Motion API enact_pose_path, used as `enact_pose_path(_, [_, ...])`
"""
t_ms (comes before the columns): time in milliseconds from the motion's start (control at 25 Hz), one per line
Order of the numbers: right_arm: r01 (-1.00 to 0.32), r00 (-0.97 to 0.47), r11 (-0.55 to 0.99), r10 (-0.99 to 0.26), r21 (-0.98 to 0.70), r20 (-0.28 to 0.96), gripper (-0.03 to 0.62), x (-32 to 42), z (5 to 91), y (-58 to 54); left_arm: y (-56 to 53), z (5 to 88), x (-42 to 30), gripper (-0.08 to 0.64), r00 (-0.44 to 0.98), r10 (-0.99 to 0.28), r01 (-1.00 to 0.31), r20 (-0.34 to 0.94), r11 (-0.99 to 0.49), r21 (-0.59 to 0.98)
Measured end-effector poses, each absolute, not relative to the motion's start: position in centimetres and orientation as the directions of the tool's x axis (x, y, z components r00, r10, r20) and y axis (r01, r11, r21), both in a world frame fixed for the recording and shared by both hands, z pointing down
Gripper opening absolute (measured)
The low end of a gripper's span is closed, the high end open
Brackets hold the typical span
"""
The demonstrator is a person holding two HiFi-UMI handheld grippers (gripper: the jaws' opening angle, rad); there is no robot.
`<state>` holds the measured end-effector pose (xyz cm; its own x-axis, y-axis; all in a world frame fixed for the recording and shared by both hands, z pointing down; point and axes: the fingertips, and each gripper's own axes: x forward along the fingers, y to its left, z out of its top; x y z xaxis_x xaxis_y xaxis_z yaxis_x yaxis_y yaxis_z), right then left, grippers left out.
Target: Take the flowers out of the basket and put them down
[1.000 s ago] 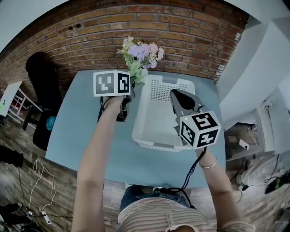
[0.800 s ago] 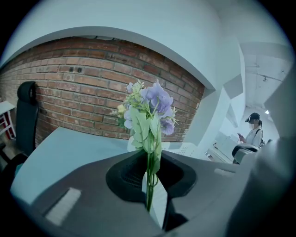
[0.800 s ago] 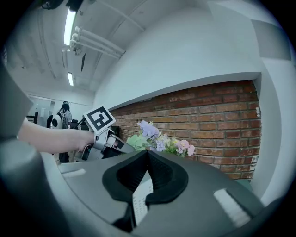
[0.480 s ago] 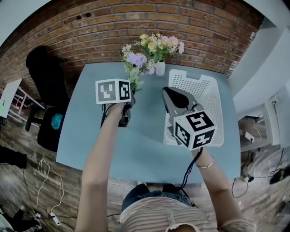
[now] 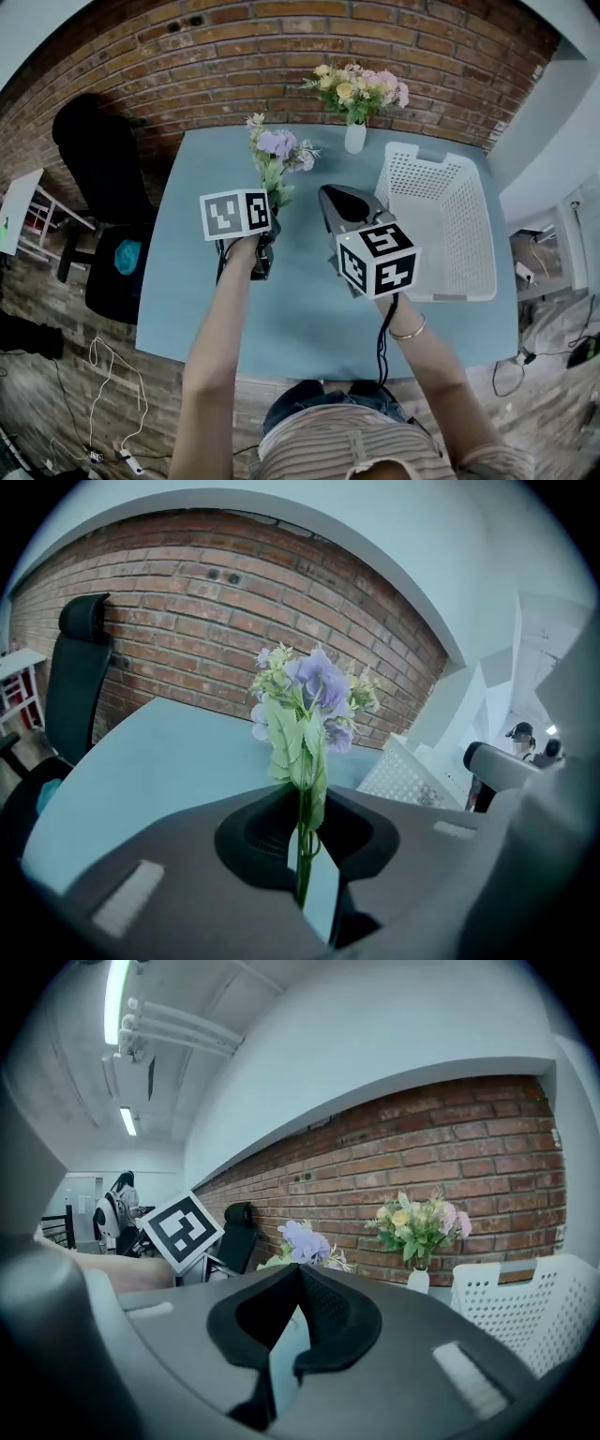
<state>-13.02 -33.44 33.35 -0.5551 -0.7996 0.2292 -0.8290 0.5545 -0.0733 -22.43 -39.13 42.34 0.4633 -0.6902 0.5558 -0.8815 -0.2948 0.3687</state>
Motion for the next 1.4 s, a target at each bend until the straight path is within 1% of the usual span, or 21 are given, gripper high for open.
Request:
enact_pose_path(320, [-0.843,-0.533,0.521,-0.769,-0.138,0.353,0.006,-16.6,40.1,-36.7,-39.5,47.4,-24.7,0.067,0.426,-0.666,-0.901,0.613,-0.252,0.353])
enact_pose_path(600, [-0.861,-0.501,0.481,-0.753,-0.163,0.427,0.006,-16.7,44.2,-37.7,-39.4,51.8,-24.8,0.067,0.413,-0.636,-0.908,0.652,-0.228,0.352])
enact_pose_path(1000, [-0.868,-0.488,0.464,-0.736,-0.176,0.469,0.006,-16.4,46.6,-37.9,-39.2,56.1,-24.6,0.067,0.377,-0.608,-0.925,0.699,-0.206,0.32])
enact_pose_path(1400, [-0.874,-0.477,0.455,-0.735,-0.172,0.481,0.006,-15.9,47.3,-38.1,-39.2,58.2,-24.4,0.072,0.361,-0.581,-0.932,0.729,-0.185,0.313])
